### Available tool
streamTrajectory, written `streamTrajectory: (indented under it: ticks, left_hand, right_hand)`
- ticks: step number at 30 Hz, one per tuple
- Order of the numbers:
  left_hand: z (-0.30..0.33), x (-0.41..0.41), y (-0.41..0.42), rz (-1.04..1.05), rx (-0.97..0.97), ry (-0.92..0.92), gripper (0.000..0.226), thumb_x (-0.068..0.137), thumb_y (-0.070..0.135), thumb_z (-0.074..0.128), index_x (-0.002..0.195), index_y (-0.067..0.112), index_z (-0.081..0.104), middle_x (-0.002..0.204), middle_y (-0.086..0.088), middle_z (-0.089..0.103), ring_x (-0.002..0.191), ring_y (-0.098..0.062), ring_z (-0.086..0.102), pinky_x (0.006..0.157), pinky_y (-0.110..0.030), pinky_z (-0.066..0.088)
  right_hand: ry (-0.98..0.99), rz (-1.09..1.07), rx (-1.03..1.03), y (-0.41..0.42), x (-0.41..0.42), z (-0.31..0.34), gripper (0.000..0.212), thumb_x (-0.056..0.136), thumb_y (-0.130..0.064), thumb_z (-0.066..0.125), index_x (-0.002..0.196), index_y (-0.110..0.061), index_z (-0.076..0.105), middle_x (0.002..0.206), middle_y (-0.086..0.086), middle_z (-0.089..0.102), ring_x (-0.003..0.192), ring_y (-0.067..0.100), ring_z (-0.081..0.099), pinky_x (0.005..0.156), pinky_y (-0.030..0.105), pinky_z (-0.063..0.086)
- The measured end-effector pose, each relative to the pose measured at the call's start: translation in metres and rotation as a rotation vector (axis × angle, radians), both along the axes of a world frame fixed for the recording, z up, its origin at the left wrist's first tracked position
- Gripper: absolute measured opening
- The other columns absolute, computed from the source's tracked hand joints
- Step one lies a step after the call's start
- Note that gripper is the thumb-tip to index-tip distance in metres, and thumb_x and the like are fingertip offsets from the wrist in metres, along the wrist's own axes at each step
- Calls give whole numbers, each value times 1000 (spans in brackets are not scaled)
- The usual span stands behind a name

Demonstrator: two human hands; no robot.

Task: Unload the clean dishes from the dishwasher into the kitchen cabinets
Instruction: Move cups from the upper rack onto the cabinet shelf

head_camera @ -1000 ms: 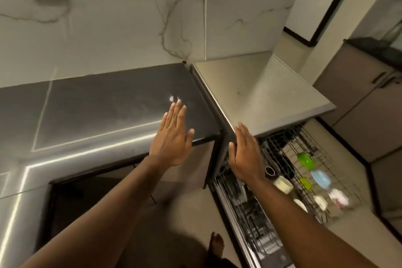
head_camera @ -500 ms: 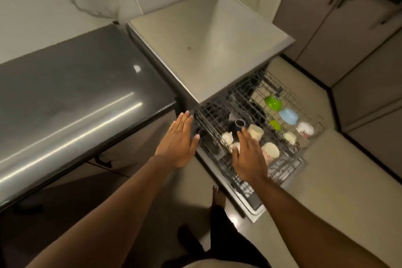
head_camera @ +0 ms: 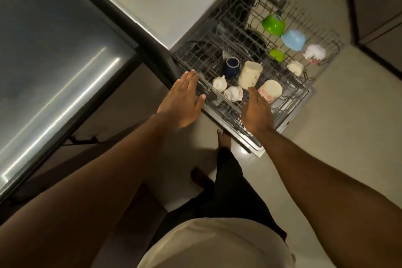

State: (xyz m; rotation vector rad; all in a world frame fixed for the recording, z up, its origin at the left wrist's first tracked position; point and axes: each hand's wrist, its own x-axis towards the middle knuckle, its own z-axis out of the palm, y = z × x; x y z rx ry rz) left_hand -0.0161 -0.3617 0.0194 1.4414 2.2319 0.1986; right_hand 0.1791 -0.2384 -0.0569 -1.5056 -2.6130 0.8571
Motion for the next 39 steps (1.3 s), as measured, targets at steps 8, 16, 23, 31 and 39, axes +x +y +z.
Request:
streamTrajectory:
  ticks: [8,16,23,31,39]
  left_hand:
    - [-29,3,46,-28,-99,-46,68,104,41,36,156,8,7,164,-12,6,152,-23,1,120,-34,3]
    - [-60,0,82,-31,-182,-42,70,101,38,43,156,8,10,163,-14,11,151,-28,9,120,-35,9]
    - [-104,-9,111,-66,-210,-34,55,95,29,57,142,8,38,134,-18,53,124,-35,50,101,-43,39]
    - [-155,-26,145,-84,-337,-60,51,94,31,54,141,14,45,137,-11,55,124,-33,52,103,-41,42]
    - [-190,-35,174,-28,-446,-106,53,87,24,63,137,27,45,139,-5,52,125,-30,51,100,-44,46]
  right_hand:
    - [-27,-34,-81,37,7,-37,58,94,-3,53,148,-9,35,140,17,53,124,38,51,103,47,43]
    - [-8,68,-102,52,4,-74,58,92,1,51,147,-12,38,133,17,57,117,36,55,99,45,48]
    - [2,201,-101,69,-12,-110,57,86,4,57,141,-5,46,133,21,55,121,38,52,100,44,45]
    - [11,336,-76,86,-28,-147,63,79,5,67,139,-3,49,136,21,54,120,38,54,99,45,46]
    - [8,390,-59,97,-39,-169,66,78,1,72,139,-2,46,131,21,57,121,35,55,97,44,51]
